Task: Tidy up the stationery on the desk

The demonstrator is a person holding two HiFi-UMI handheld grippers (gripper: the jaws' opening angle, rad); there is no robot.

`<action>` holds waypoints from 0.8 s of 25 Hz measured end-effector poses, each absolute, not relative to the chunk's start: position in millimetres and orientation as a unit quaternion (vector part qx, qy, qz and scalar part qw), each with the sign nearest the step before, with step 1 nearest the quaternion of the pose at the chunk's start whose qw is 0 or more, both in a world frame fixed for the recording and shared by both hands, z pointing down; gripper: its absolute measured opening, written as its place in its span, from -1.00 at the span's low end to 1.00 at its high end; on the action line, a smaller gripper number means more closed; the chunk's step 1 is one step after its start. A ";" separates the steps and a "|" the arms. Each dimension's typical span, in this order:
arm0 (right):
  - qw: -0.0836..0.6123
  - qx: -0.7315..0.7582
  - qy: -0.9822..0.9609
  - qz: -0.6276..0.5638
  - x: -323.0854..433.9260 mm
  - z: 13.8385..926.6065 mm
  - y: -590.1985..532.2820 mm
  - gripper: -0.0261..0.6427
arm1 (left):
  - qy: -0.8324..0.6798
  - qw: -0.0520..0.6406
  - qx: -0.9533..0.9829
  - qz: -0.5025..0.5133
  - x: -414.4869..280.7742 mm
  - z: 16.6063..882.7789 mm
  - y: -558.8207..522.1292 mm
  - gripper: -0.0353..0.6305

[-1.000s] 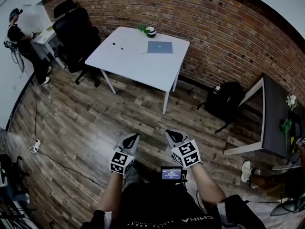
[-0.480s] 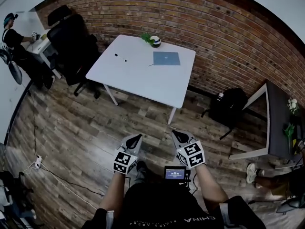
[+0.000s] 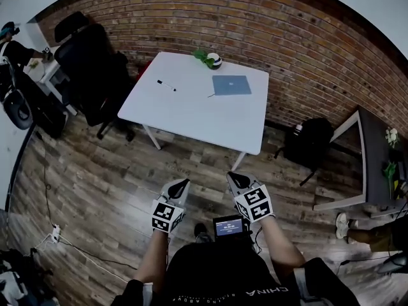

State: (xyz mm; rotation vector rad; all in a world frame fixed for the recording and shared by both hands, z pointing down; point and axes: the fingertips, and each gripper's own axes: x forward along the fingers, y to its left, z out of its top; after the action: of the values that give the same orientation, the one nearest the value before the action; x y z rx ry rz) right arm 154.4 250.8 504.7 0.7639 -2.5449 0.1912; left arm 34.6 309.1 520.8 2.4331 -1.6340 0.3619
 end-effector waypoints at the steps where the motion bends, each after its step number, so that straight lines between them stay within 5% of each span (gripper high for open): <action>1: 0.239 0.278 -0.928 0.070 148.8 505.9 248.3 -0.89 | -0.550 0.096 0.821 0.121 29.2 521.8 306.0 -0.88; 20: 0.237 0.256 -0.932 0.094 62.2 524.9 63.3 -0.89 | -0.548 0.102 0.816 0.150 -41.5 530.7 124.8 -0.88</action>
State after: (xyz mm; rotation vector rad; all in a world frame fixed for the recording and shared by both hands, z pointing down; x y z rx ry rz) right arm 62.2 63.3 524.9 0.7031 -2.5558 0.2584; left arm -41.5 124.8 530.7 2.4107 -1.6188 0.4425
